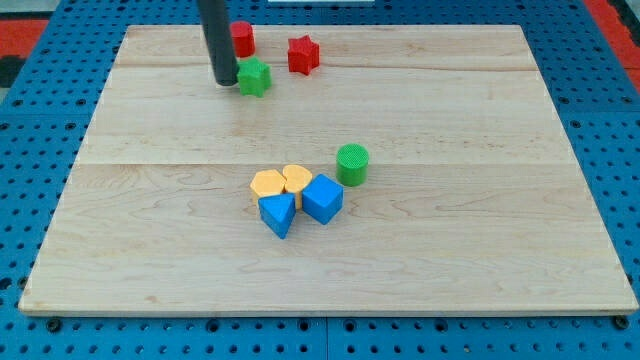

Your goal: Drag the red circle into the left side of the red star

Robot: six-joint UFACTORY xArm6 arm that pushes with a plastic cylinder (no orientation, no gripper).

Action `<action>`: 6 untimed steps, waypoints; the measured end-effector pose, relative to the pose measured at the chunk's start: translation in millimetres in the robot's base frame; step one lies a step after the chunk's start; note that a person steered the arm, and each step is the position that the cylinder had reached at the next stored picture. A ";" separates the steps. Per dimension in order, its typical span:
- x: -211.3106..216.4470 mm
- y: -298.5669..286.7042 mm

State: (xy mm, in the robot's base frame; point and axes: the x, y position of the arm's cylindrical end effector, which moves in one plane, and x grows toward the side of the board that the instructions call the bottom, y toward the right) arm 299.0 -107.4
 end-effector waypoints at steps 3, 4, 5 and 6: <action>-51.3 -129.6; -103.1 -106.0; -107.1 -76.8; -83.2 -12.1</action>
